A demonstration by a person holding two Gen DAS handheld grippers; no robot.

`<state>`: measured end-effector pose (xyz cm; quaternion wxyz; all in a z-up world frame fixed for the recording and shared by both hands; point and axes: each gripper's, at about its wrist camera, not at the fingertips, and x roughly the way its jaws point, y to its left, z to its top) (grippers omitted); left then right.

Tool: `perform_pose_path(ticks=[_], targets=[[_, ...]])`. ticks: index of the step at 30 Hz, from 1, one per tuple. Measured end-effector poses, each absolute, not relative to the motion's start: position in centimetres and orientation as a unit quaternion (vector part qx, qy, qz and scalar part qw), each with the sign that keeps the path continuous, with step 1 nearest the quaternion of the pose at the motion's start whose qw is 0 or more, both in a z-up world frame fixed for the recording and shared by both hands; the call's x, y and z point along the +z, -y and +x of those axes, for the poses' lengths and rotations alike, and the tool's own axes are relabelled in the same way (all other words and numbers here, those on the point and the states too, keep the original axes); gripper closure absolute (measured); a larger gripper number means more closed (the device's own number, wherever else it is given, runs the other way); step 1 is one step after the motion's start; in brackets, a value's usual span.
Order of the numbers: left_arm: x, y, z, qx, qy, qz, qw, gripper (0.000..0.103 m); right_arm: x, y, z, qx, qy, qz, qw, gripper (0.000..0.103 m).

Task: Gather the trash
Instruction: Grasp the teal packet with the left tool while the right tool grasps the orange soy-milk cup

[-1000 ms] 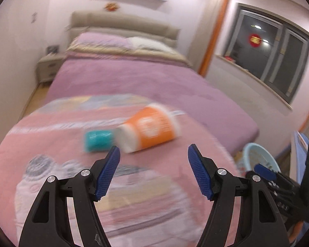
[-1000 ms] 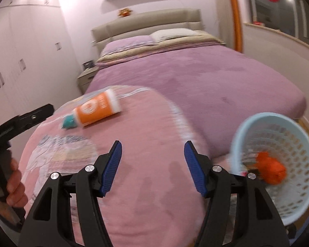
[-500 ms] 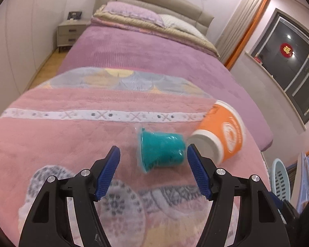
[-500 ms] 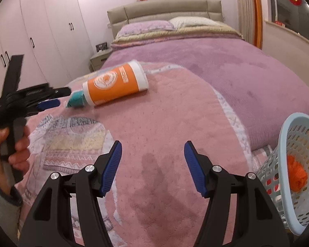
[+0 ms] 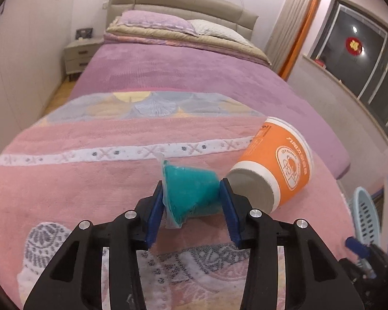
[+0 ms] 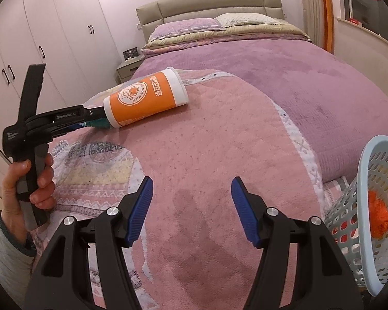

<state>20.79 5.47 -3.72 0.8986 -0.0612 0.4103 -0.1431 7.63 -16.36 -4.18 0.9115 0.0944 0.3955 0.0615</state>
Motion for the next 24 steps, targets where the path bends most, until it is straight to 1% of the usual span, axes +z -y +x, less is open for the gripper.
perform_pose_path(ticks=[5, 9, 10, 13, 17, 18, 19, 22, 24], targets=[[-2.9, -6.7, 19.1, -0.133, -0.408, -0.058, 0.901, 0.067, -3.5, 14.4, 8.7, 0.068, -0.409, 0.055, 0.908, 0.044], [-3.2, -9.1, 17.9, -0.120, -0.399, -0.075, 0.906, 0.068, -1.1, 12.1, 11.1, 0.094, -0.413, 0.052, 0.904, 0.044], [-3.3, -9.7, 17.7, -0.114, -0.392, -0.078, 0.910, 0.068, -0.7, 11.7, 12.1, 0.106, -0.418, 0.064, 0.900, 0.043], [-3.6, -10.9, 17.6, -0.116, -0.384, -0.108, 0.909, 0.068, -0.6, 11.3, 15.0, 0.110, -0.436, 0.100, 0.888, 0.033], [-3.3, -11.0, 17.2, -0.114, -0.366, -0.109, 0.917, 0.068, -1.3, 11.9, 18.9, 0.102, -0.457, 0.187, 0.864, 0.032], [-3.2, -10.9, 17.1, -0.111, -0.363, -0.103, 0.919, 0.068, -1.5, 12.0, 19.7, 0.100, -0.458, 0.218, 0.856, 0.031], [-3.1, -10.7, 16.9, -0.111, -0.358, -0.097, 0.922, 0.068, -1.7, 12.1, 20.4, 0.094, -0.458, 0.240, 0.851, 0.027], [-3.0, -10.3, 16.8, -0.112, -0.357, -0.086, 0.924, 0.068, -2.2, 11.4, 21.9, 0.072, -0.459, 0.273, 0.843, 0.024], [-3.0, -10.3, 16.8, -0.111, -0.357, -0.085, 0.923, 0.068, -2.5, 11.0, 22.7, 0.050, -0.463, 0.288, 0.837, 0.019]])
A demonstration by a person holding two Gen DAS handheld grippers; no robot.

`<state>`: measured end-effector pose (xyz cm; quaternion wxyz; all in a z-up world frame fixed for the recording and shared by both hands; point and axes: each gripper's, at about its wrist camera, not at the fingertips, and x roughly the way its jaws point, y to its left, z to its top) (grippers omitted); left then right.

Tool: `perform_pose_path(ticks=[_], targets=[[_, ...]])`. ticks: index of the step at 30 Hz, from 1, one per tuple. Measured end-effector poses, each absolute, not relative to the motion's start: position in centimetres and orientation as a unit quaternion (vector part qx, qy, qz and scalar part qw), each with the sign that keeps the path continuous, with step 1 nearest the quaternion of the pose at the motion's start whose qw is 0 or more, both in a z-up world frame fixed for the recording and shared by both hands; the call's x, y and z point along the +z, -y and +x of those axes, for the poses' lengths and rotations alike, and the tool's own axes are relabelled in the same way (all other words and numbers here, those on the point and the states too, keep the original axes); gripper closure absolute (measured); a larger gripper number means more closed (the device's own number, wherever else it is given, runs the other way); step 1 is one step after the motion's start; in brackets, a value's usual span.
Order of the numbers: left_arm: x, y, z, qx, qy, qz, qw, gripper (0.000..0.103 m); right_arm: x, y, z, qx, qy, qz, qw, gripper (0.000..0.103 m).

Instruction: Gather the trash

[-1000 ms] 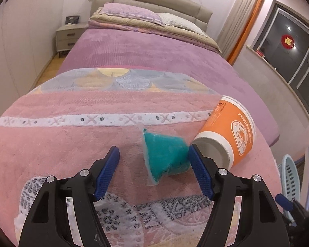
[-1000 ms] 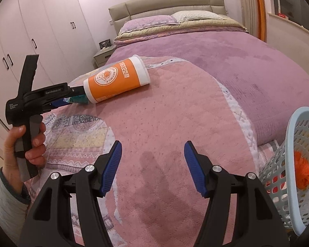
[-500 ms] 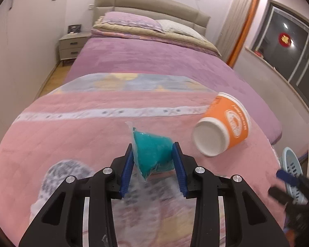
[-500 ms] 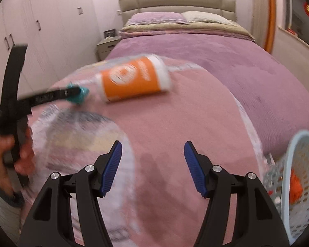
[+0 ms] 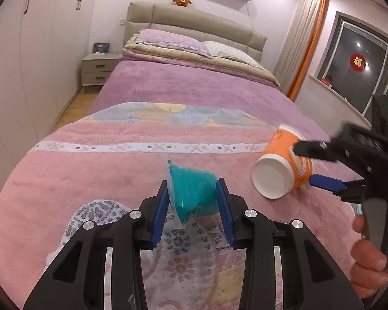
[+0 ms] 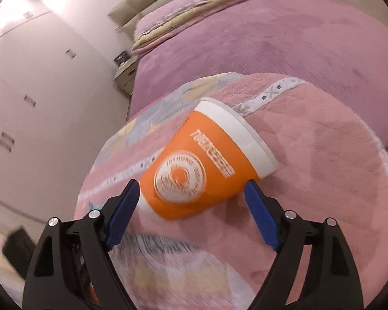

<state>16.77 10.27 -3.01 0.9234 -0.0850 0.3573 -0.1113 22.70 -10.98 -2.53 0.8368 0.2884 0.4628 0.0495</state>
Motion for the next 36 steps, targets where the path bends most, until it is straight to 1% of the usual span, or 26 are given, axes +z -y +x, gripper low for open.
perform_pose_path(ticks=[4, 7, 9, 10, 11, 12, 13, 14, 16, 18, 20, 22, 24, 25, 26, 27, 30, 33, 36], targets=[[-3.1, -10.5, 16.8, -0.116, -0.358, -0.098, 0.921, 0.068, -3.3, 10.3, 24.3, 0.028, -0.474, 0.317, 0.821, 0.018], [-3.2, -11.0, 17.0, -0.119, -0.359, -0.109, 0.919, 0.069, -3.7, 9.6, 25.1, 0.012, -0.474, 0.311, 0.824, 0.018], [-3.3, -11.2, 17.0, -0.122, -0.359, -0.116, 0.918, 0.071, -3.6, 9.0, 25.4, 0.011, -0.472, 0.295, 0.831, 0.018], [-3.4, -11.3, 17.0, -0.123, -0.360, -0.119, 0.917, 0.075, -3.5, 8.8, 25.4, 0.013, -0.471, 0.289, 0.833, 0.018], [-3.5, -11.5, 17.1, -0.125, -0.362, -0.123, 0.916, 0.075, -3.7, 8.9, 25.4, 0.015, -0.471, 0.287, 0.834, 0.019], [-3.5, -11.7, 17.1, -0.126, -0.362, -0.126, 0.915, 0.075, -3.6, 9.0, 25.3, 0.021, -0.469, 0.283, 0.837, 0.020], [-3.6, -11.7, 17.2, -0.126, -0.363, -0.128, 0.914, 0.075, -3.6, 9.1, 25.2, 0.031, -0.467, 0.280, 0.838, 0.025], [-3.6, -11.8, 17.2, -0.127, -0.363, -0.129, 0.914, 0.075, -3.5, 9.4, 25.1, 0.040, -0.468, 0.275, 0.839, 0.027], [-3.6, -11.7, 17.1, -0.130, -0.363, -0.129, 0.914, 0.075, -3.2, 9.4, 24.3, 0.065, -0.469, 0.260, 0.842, 0.030], [-3.6, -11.7, 17.1, -0.132, -0.362, -0.128, 0.914, 0.075, -2.7, 9.3, 23.3, 0.086, -0.465, 0.236, 0.849, 0.031], [-3.7, -11.8, 17.1, -0.135, -0.361, -0.130, 0.913, 0.075, -2.2, 9.1, 22.5, 0.102, -0.464, 0.214, 0.854, 0.037], [-3.7, -12.1, 17.1, -0.139, -0.360, -0.136, 0.913, 0.076, -1.6, 9.1, 21.0, 0.120, -0.462, 0.190, 0.858, 0.039], [-3.8, -12.3, 17.2, -0.143, -0.360, -0.143, 0.911, 0.076, -1.1, 9.5, 19.4, 0.143, -0.457, 0.179, 0.859, 0.046], [-3.9, -12.4, 17.3, -0.144, -0.361, -0.145, 0.910, 0.076, -1.0, 9.5, 18.8, 0.153, -0.459, 0.173, 0.858, 0.055], [-3.9, -12.5, 17.3, -0.145, -0.361, -0.147, 0.909, 0.076, -0.8, 9.5, 18.2, 0.162, -0.463, 0.168, 0.855, 0.069], [-4.0, -12.7, 17.4, -0.147, -0.361, -0.148, 0.909, 0.076, -0.6, 9.5, 17.4, 0.173, -0.469, 0.158, 0.852, 0.073], [-4.0, -12.8, 17.5, -0.148, -0.361, -0.149, 0.909, 0.076, 0.0, 9.8, 16.1, 0.173, -0.467, 0.140, 0.856, 0.073], [-4.0, -12.8, 17.5, -0.149, -0.360, -0.150, 0.908, 0.076, -0.3, 10.1, 16.2, 0.161, -0.467, 0.144, 0.857, 0.073], [-4.0, -12.8, 17.5, -0.153, -0.358, -0.150, 0.909, 0.076, -1.1, 10.4, 16.1, 0.151, -0.479, 0.155, 0.851, 0.068]])
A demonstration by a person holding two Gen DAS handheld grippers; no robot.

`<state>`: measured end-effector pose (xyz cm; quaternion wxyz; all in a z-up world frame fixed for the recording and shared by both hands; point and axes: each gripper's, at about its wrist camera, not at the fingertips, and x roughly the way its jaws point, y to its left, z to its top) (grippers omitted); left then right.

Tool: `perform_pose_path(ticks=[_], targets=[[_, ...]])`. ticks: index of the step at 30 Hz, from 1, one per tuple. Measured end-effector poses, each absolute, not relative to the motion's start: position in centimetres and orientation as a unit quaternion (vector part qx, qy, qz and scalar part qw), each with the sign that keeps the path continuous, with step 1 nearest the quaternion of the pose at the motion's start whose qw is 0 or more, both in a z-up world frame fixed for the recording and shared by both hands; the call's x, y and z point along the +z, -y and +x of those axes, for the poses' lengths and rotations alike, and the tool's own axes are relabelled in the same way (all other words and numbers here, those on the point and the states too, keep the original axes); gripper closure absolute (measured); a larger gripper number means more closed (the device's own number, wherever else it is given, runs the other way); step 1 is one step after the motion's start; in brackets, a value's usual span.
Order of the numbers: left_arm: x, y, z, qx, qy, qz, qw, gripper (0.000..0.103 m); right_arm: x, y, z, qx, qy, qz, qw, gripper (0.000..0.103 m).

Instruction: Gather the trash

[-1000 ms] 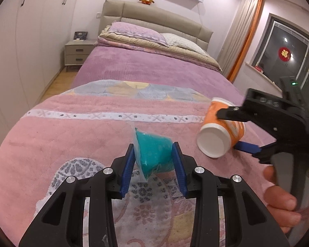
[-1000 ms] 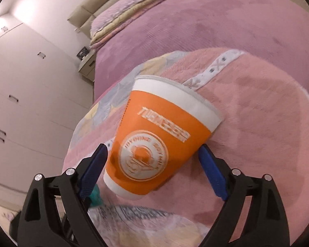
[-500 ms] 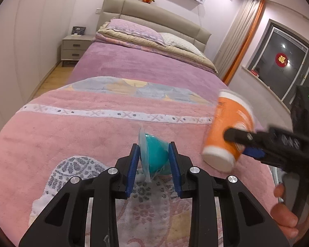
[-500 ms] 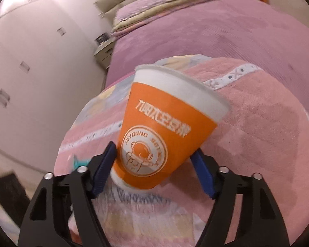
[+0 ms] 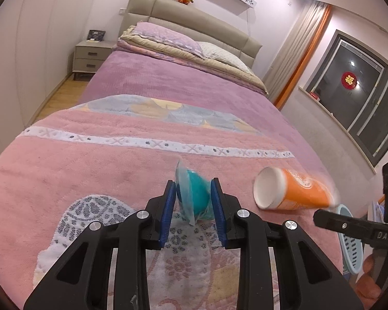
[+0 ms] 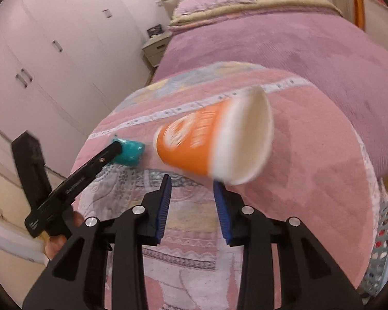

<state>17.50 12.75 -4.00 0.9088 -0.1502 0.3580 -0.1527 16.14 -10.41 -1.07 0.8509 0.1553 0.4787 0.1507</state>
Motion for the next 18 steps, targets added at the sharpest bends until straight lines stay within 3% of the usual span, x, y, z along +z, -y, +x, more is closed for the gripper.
perform_pose_path(ticks=[2, 4, 12, 18], targets=[[-4.0, -12.8, 17.6, -0.154, -0.358, -0.150, 0.909, 0.076, -1.2, 10.2, 15.5, 0.150, -0.478, 0.145, 0.853, 0.051], [-4.0, -12.7, 17.6, -0.154, -0.359, -0.148, 0.908, 0.076, -1.5, 10.2, 14.3, 0.147, -0.478, 0.126, 0.857, 0.045], [-3.9, -12.4, 17.5, -0.155, -0.358, -0.144, 0.909, 0.076, 1.2, 11.9, 11.8, 0.102, -0.400, 0.090, 0.906, 0.045], [-3.9, -12.2, 17.5, -0.157, -0.359, -0.145, 0.908, 0.076, -1.1, 13.7, 14.0, 0.071, -0.429, 0.131, 0.891, 0.042]])
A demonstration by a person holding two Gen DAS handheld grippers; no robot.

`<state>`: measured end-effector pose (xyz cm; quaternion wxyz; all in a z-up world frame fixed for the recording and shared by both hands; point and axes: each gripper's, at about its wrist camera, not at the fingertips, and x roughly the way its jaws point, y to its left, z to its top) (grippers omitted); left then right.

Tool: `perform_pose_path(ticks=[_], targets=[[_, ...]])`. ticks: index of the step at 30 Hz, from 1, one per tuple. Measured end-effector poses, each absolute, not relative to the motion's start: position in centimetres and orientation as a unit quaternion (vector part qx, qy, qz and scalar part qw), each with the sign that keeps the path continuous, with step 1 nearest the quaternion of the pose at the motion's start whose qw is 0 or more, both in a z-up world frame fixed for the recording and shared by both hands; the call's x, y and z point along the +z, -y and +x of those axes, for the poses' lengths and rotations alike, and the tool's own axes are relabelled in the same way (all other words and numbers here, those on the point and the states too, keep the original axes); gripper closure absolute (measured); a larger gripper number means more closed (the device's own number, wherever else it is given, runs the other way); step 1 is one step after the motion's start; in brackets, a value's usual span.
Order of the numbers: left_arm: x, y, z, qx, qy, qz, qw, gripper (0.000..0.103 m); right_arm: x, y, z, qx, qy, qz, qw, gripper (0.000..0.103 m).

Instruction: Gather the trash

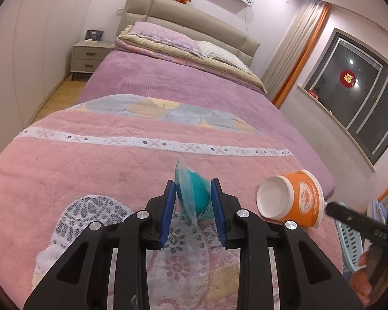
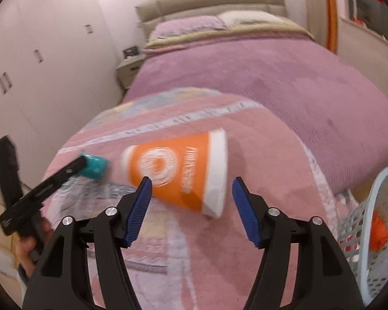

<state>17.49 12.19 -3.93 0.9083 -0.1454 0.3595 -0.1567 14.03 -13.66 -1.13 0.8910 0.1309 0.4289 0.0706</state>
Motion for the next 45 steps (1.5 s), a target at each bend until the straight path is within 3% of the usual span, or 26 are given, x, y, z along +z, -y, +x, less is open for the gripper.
perform_pose_path(ticks=[11, 21, 25, 28, 31, 36, 39, 42, 45], targets=[[-4.0, -12.1, 17.4, -0.157, -0.360, -0.142, 0.909, 0.076, -1.8, 9.3, 10.6, 0.185, -0.440, 0.101, 0.873, 0.042], [-4.1, -11.7, 17.1, -0.156, -0.359, -0.133, 0.910, 0.076, -0.7, 12.5, 11.3, 0.135, -0.408, 0.079, 0.899, 0.042], [-4.0, -11.7, 17.0, -0.156, -0.359, -0.135, 0.910, 0.076, -1.0, 14.1, 14.8, 0.129, -0.403, 0.077, 0.903, 0.027], [-4.0, -11.7, 17.1, -0.156, -0.359, -0.134, 0.910, 0.076, -2.2, 14.6, 17.5, 0.149, -0.431, 0.086, 0.886, 0.027], [-4.0, -11.7, 17.1, -0.157, -0.360, -0.132, 0.910, 0.076, -3.1, 14.9, 18.9, 0.193, -0.446, 0.117, 0.866, 0.016], [-4.0, -11.7, 17.1, -0.159, -0.360, -0.130, 0.910, 0.076, -4.0, 13.8, 19.3, 0.225, -0.455, 0.116, 0.854, 0.012], [-4.0, -11.7, 17.1, -0.159, -0.361, -0.131, 0.909, 0.076, -3.7, 12.4, 18.3, 0.221, -0.449, 0.078, 0.863, 0.015], [-4.0, -11.8, 17.2, -0.160, -0.361, -0.132, 0.909, 0.076, -3.1, 11.2, 16.6, 0.218, -0.434, 0.050, 0.873, 0.023], [-4.0, -11.8, 17.2, -0.159, -0.361, -0.131, 0.909, 0.076, -1.9, 10.5, 14.7, 0.227, -0.414, 0.035, 0.881, 0.039]])
